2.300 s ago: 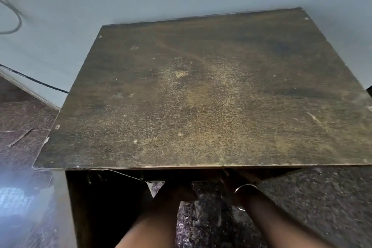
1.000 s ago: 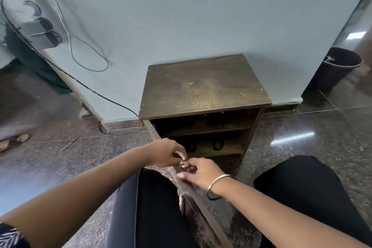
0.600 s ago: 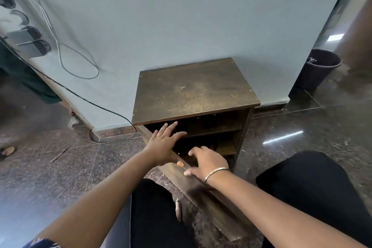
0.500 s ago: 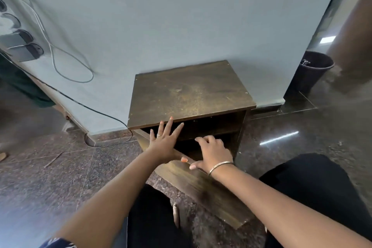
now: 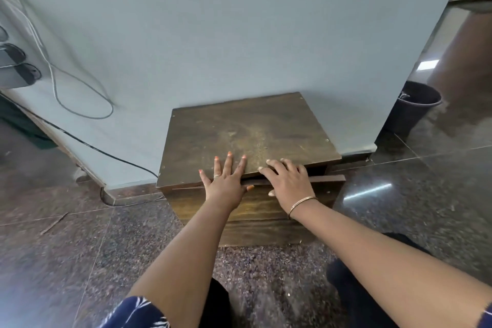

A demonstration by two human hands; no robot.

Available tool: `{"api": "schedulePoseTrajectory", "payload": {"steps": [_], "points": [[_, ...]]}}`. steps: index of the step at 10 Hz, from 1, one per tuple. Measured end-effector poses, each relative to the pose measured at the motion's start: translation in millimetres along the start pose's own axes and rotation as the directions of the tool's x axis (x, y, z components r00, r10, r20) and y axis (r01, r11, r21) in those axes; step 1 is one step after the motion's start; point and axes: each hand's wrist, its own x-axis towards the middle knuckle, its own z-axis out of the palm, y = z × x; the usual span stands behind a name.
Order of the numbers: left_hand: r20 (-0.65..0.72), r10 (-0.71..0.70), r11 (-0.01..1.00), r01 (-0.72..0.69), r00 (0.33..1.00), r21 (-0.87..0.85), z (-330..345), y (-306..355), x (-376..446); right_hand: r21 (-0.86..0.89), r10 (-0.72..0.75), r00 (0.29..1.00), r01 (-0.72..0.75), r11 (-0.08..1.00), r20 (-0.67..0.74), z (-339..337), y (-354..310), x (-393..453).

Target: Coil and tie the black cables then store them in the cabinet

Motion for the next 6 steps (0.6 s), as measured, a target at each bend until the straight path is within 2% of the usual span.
{"api": "schedulePoseTrajectory", "payload": {"steps": [1,2,4,5,6], "points": [[-0.091,0.019,0.999,-0.015,0.996,0.036,7,-2,-2,-0.046,-0.002,0.988,-0.005,0.999,-0.154,-4,-6,8],[-0.140,0.047,0.989,-0.026,0.989,0.148,7,-2,-4,-0.053,-0.042,0.972,0.031,0.998,-0.233,-13,-5,16],[-0.140,0.098,0.962,-0.058,0.985,0.266,4,-5,0,-0.186,-0.140,0.971,0.104,0.977,-0.195,-17,-1,22],[-0.068,0.094,0.970,-0.076,0.993,0.229,-8,-3,0,-0.109,-0.098,0.989,0.085,0.990,-0.114,-21,-1,22],[-0.116,0.079,0.994,-0.069,0.990,0.086,-18,-2,-3,0.060,-0.022,0.997,0.027,0.998,-0.080,-22,5,25]]}}
